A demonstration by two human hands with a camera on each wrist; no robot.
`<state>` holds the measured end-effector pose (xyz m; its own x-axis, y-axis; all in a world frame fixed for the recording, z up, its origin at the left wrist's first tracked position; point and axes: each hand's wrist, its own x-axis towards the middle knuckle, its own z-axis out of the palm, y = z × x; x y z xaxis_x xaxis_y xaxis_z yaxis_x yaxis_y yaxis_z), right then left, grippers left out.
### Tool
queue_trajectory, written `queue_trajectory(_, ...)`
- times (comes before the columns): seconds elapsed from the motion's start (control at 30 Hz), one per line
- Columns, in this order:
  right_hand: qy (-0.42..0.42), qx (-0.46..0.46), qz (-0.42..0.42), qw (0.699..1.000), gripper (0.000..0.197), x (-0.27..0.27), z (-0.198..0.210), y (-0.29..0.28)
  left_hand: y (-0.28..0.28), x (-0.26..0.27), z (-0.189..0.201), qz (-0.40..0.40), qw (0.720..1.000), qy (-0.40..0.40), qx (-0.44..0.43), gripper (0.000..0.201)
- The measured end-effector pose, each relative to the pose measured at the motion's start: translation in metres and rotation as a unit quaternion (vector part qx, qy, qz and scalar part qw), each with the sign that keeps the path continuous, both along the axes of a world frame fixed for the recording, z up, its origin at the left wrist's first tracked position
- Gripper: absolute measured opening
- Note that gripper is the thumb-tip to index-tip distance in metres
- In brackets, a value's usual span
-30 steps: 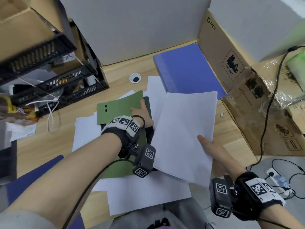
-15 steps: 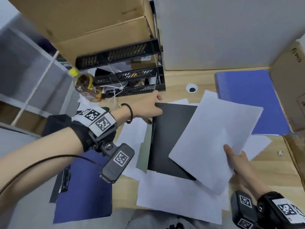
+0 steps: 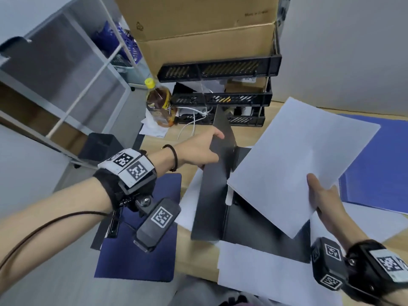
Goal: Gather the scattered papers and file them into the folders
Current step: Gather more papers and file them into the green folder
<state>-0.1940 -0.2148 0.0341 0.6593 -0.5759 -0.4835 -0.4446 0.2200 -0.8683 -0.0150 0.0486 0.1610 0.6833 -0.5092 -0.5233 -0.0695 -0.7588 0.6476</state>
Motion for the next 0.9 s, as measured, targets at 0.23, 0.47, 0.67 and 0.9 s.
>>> queue_trajectory(0.23, 0.039, -0.011, -0.013, 0.999, 0.03, 0.017, -0.004, 0.033, 0.09, 0.026, -0.044, 0.072, 0.997, 0.028, -0.007, 0.05)
queue_trajectory(0.47, 0.068, -0.013, -0.048, 0.996, 0.045, 0.008, -0.008, 0.048, 0.144, 0.046, -0.106, 0.028, 0.995, -0.026, 0.089, 0.052)
queue_trajectory(0.67, 0.079, -0.02, -0.041, 0.996, 0.03, -0.008, -0.007, 0.048, 0.086, 0.025, -0.1, -0.162, 0.985, -0.056, 0.02, 0.014)
queue_trajectory(0.9, 0.06, -0.012, -0.022, 0.998, 0.044, -0.023, -0.003, 0.029, 0.031, 0.002, -0.15, -0.343, 0.917, -0.173, 0.106, 0.081)
